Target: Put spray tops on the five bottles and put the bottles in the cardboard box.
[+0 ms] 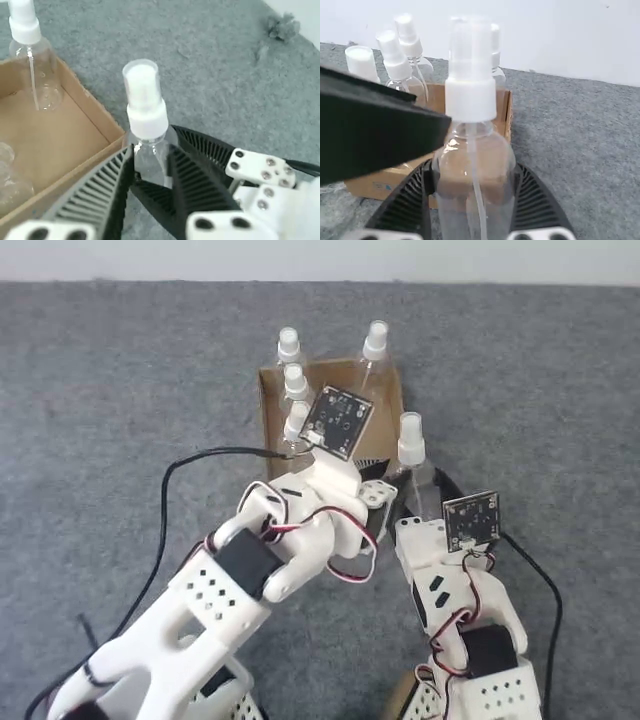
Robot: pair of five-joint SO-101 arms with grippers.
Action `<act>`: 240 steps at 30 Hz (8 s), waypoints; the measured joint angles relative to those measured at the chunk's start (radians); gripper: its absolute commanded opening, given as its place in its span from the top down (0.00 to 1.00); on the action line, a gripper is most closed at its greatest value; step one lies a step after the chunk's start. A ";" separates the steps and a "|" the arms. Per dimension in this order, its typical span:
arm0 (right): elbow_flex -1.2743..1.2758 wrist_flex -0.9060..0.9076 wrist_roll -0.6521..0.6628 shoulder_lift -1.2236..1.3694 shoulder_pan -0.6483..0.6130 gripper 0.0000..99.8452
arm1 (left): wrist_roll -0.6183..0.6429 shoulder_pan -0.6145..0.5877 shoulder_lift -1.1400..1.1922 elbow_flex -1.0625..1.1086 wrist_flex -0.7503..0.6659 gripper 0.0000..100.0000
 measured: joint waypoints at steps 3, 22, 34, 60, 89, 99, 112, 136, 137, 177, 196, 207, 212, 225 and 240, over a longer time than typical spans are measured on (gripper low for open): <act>0.000 0.000 0.000 0.000 0.000 0.99 | -0.005 0.000 -0.037 0.002 0.000 0.87; 0.000 0.000 0.000 0.000 0.014 0.99 | -0.011 -0.209 -0.261 0.206 -0.180 0.87; -0.017 0.000 0.000 0.000 -0.048 0.99 | -0.011 -0.207 -0.261 0.331 -0.381 0.87; -0.015 0.000 -0.003 0.002 -0.143 0.99 | -0.006 -0.129 -0.273 0.362 -0.387 0.86; -0.049 0.000 -0.005 0.000 -0.092 0.99 | -0.066 -0.255 -0.272 0.365 -0.385 0.86; -0.133 0.118 -0.005 -0.002 -0.180 0.99 | -0.066 -0.255 -0.272 0.364 -0.385 0.86; -0.133 0.121 -0.005 -0.002 -0.152 0.99 | -0.155 -0.120 -0.273 0.362 -0.373 0.86; -0.132 0.130 -0.005 0.000 -0.086 0.99 | -0.230 -0.075 -0.278 0.341 -0.298 0.87; -0.133 0.130 -0.005 -0.002 -0.072 0.99 | -0.232 -0.091 -0.278 0.330 -0.281 0.87; -0.071 0.123 -0.005 0.000 -0.037 0.99 | -0.235 -0.661 -1.010 0.361 0.193 0.92; -0.071 0.118 -0.005 0.000 -0.040 0.99 | -0.235 -0.812 -1.071 0.626 0.193 0.99; -0.051 0.118 -0.005 0.000 -0.038 0.99 | -0.235 -0.812 -1.071 0.667 0.193 0.99; -0.049 0.118 -0.005 0.000 -0.040 0.99 | -0.235 -0.812 -1.071 0.703 0.193 0.99; -0.049 0.048 -0.005 0.000 -0.040 0.99 | -0.235 -0.839 -1.071 0.918 0.063 0.99; -0.153 0.081 0.087 0.000 -0.041 0.99 | -0.235 -0.804 -1.071 0.918 0.064 0.99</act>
